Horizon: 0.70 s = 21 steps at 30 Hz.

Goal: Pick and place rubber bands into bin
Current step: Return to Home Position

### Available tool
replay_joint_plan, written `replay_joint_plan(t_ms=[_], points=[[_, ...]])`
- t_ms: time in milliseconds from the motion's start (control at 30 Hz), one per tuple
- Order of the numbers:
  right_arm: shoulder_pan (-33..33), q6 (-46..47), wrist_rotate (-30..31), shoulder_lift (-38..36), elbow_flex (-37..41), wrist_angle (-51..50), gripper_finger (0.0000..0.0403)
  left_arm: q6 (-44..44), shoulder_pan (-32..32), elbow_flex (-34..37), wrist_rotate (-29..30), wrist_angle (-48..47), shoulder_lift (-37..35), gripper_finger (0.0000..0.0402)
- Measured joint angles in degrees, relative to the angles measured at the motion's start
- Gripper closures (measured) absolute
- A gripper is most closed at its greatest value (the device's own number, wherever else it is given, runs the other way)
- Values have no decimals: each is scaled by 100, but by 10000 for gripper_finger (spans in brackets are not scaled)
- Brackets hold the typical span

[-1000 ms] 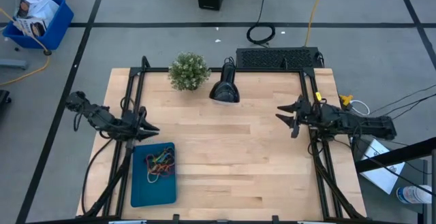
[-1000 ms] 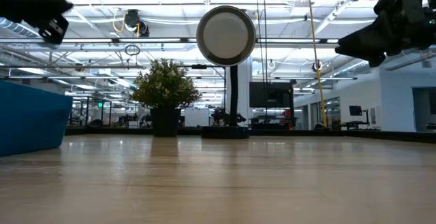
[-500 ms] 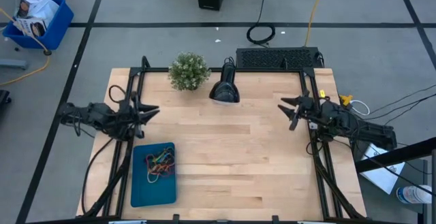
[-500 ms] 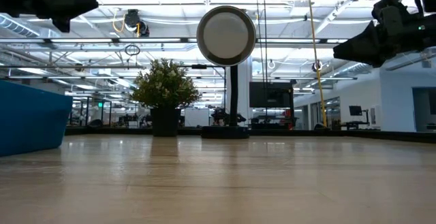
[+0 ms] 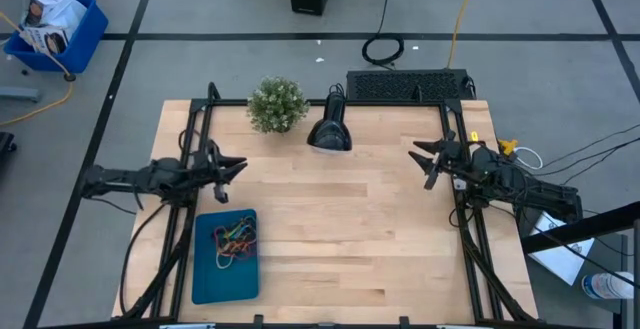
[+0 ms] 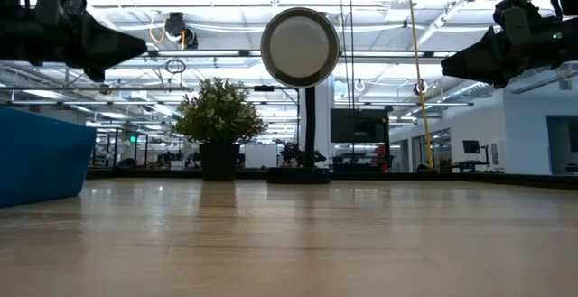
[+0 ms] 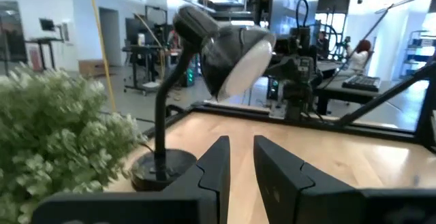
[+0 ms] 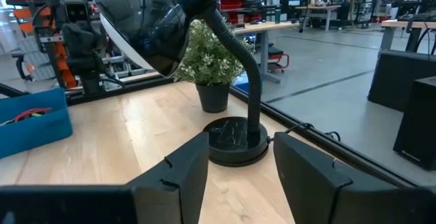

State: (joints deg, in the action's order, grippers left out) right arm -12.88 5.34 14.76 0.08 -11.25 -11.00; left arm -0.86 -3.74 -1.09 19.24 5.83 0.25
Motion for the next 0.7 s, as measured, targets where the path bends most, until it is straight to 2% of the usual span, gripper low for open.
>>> replay_joint_plan(t_ms=[167, 367, 700], points=[[0, 16, -2, -2, 101, 169, 242, -180, 213, 53, -170, -164, 2, 330], [2, 34, -27, -1, 986, 1568, 243, -112, 320, 48, -284, -211, 2, 330], [-2, 103, -299, 22, 1008, 1583, 243, -95, 340, 42, -281, -234, 11, 330]])
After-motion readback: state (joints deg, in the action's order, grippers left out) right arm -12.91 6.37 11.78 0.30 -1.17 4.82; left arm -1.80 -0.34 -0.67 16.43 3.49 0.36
